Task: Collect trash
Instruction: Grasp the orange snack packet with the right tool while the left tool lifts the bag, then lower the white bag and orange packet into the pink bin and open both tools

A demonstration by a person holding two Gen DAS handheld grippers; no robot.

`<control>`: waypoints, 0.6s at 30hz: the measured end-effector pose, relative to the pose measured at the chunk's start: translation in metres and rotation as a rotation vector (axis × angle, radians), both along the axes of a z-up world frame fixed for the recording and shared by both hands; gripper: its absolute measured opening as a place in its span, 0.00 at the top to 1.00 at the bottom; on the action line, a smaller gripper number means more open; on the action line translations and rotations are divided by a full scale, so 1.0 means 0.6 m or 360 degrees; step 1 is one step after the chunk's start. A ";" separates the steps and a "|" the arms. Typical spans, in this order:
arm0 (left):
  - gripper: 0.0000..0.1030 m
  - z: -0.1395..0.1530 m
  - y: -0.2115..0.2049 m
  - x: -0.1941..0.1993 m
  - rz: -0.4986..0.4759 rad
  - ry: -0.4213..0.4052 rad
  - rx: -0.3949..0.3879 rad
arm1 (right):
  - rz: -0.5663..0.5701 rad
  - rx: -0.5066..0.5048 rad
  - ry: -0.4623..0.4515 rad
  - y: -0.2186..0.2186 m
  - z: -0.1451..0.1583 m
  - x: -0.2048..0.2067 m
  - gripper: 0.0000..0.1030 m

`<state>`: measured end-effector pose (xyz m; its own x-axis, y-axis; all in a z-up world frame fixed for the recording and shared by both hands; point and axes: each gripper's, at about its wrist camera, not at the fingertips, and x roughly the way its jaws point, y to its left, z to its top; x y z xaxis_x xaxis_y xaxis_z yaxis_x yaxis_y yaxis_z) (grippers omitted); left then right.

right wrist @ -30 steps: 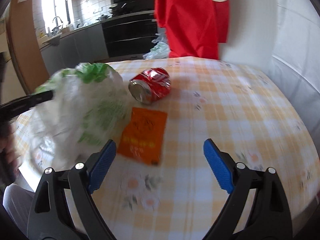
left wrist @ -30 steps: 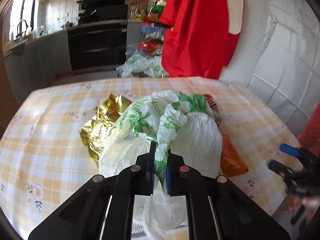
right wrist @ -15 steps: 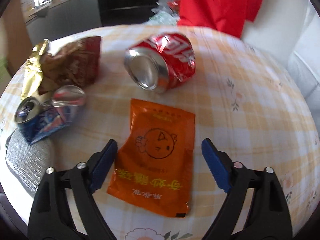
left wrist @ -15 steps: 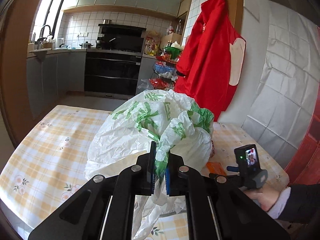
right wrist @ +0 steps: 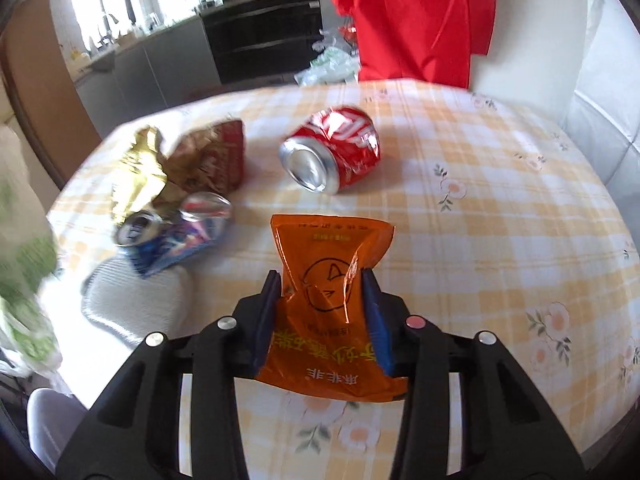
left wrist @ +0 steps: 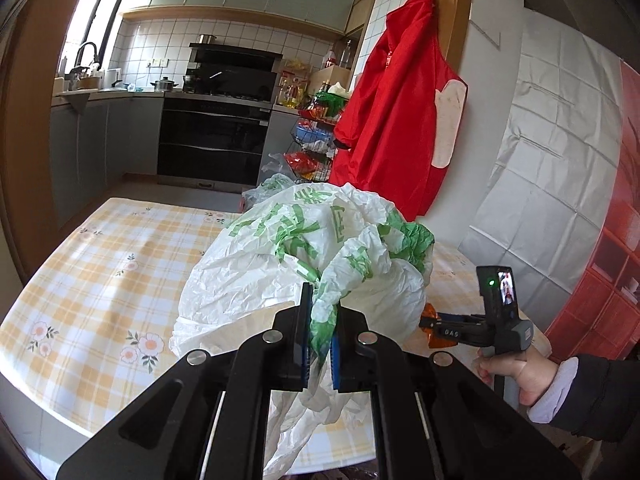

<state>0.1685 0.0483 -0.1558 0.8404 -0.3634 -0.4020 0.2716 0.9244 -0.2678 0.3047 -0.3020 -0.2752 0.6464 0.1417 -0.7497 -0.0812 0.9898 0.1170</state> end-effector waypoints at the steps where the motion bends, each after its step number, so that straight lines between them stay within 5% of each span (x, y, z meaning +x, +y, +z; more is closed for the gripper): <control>1: 0.93 0.002 -0.001 -0.012 0.0001 0.0003 -0.0003 | 0.0002 0.0027 -0.0028 -0.001 0.014 -0.016 0.59; 18: 0.93 0.027 -0.025 -0.198 -0.0138 -0.0001 -0.0020 | 0.0115 0.0192 -0.0529 0.017 0.197 -0.294 0.59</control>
<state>0.0500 0.0336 -0.1393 0.8057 -0.4399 -0.3968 0.3507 0.8940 -0.2790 0.1283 -0.2920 -0.1567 0.8371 0.2706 -0.4755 -0.2035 0.9608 0.1884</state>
